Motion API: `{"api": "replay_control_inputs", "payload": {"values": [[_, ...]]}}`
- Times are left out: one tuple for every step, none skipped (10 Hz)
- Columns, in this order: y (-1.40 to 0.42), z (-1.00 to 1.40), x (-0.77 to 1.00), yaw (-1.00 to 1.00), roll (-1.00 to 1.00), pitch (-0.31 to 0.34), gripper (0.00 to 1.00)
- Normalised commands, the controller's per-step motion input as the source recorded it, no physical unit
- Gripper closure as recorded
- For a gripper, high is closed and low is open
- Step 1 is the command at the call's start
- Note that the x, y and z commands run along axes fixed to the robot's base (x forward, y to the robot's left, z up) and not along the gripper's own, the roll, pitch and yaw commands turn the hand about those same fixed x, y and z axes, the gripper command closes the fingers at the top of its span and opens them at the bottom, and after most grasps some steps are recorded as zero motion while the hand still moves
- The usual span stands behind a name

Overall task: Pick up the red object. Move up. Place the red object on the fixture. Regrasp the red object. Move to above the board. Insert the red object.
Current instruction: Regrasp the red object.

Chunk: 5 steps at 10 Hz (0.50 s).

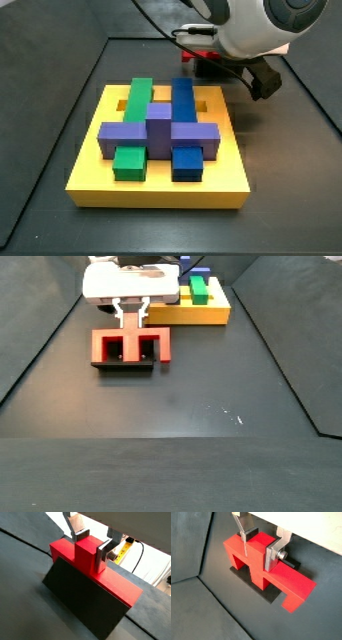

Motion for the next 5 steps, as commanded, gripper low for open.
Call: {"api": "replay_control_inputs", "payload": {"values": [[0.0,0.0,0.0,0.0,0.0,0.0,1.0],[0.0,0.0,0.0,0.0,0.0,0.0,1.0],[0.0,0.0,0.0,0.0,0.0,0.0,1.0],[0.0,0.0,0.0,0.0,0.0,0.0,1.0],[0.0,0.0,0.0,0.0,0.0,0.0,1.0]]}}
